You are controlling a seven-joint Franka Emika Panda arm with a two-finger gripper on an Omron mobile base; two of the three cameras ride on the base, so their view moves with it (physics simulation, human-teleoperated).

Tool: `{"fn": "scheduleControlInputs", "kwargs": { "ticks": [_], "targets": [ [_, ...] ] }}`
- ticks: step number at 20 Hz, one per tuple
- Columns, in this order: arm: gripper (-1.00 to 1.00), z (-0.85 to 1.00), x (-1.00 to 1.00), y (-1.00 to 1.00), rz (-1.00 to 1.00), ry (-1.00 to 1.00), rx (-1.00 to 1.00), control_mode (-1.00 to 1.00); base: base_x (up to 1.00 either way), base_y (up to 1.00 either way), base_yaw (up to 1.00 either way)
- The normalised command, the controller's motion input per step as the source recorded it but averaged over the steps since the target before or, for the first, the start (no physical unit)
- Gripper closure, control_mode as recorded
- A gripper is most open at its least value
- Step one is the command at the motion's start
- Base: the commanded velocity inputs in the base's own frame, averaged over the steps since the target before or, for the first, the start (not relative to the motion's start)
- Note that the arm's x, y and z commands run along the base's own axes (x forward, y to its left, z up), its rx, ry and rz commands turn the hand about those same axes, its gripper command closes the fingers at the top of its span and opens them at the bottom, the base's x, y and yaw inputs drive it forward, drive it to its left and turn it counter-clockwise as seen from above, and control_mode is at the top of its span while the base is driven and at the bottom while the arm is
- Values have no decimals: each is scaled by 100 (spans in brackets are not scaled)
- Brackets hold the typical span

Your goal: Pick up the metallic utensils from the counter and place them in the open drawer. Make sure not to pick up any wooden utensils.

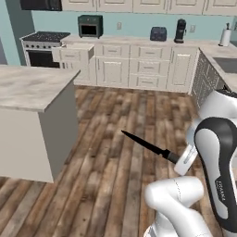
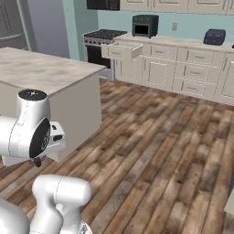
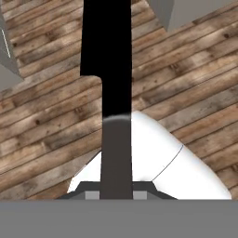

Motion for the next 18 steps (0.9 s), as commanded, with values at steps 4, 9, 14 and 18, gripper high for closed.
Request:
{"fn": "scheduleControlInputs", "kwargs": {
  "ticks": [4,9,14,18],
  "targets": [
    [100,0,0,0,0,0,0,100,100,-19,0],
    [100,0,0,0,0,0,0,100,100,-1,-4],
    [100,0,0,0,0,0,0,100,100,-3,-3],
    [100,0,0,0,0,0,0,100,100,-9,0]
  ]
}}
